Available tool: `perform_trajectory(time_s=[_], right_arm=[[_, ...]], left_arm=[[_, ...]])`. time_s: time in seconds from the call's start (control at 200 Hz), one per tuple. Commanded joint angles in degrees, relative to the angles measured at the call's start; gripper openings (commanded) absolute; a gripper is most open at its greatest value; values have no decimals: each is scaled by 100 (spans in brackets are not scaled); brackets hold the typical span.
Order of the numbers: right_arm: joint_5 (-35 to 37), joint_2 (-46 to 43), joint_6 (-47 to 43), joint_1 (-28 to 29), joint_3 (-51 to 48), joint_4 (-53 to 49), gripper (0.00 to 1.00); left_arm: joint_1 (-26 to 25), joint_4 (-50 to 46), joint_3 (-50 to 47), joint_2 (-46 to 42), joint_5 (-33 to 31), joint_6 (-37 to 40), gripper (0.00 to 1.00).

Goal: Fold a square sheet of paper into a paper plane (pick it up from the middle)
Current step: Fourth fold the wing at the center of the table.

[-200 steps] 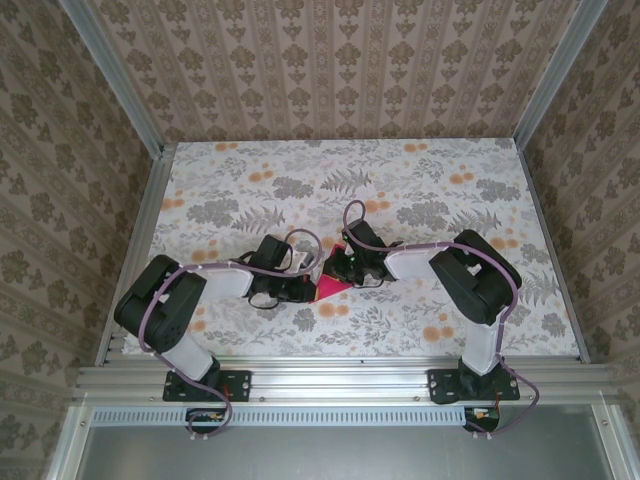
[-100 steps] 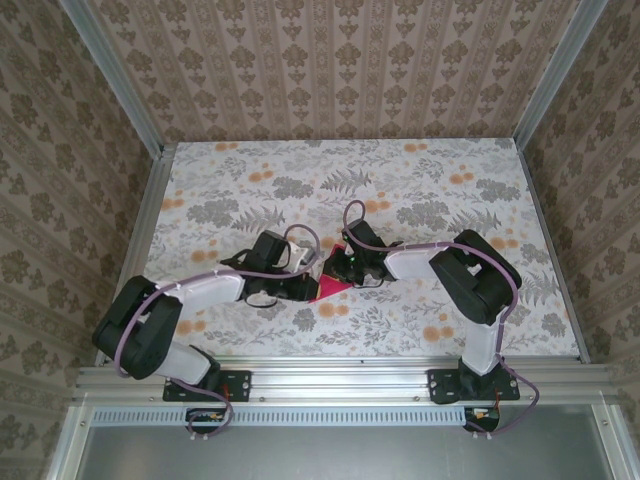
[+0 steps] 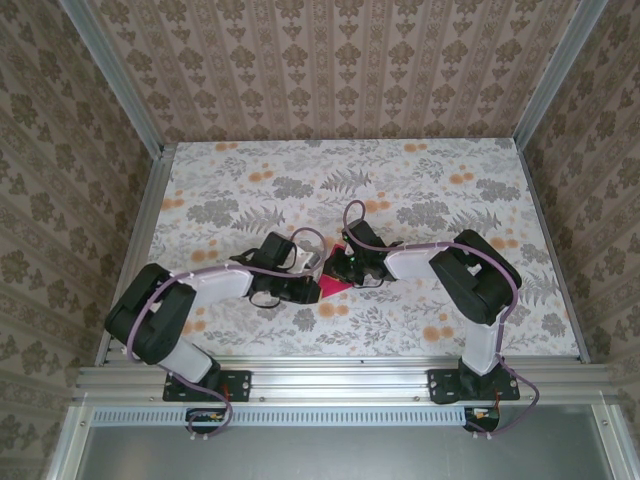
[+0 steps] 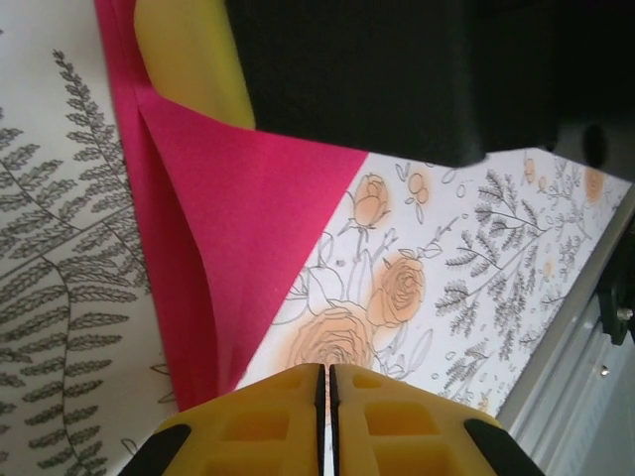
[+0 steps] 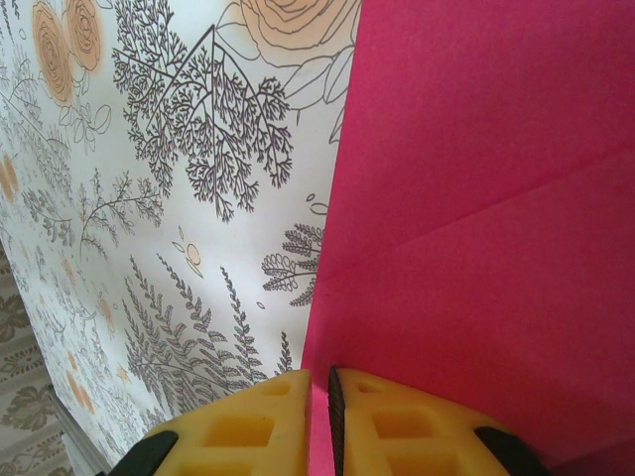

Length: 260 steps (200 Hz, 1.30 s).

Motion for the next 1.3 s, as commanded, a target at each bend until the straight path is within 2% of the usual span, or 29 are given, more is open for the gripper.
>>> perform_trajectory(time_s=[0.0, 0.295, 0.565, 0.875, 1.045, 1.295], right_arm=[[201, 219, -87, -4, -6, -504, 16], [201, 241, -108, -4, -8, -535, 16], [198, 302, -129, -6, 33, -568, 16], [175, 319, -144, -8, 64, -601, 16], [176, 341, -159, -12, 80, -643, 16], [175, 322, -167, -6, 105, -655, 16]], left_arm=[[-14, -231, 144, 123, -171, 243, 12], [148, -253, -14, 217, -325, 344, 10], [387, 64, -332, 357, -124, 220, 8], [464, -219, -491, 471, -306, 45, 4], [546, -391, -684, 175, -317, -170, 3], [554, -1027, -507, -867, -409, -213, 5]])
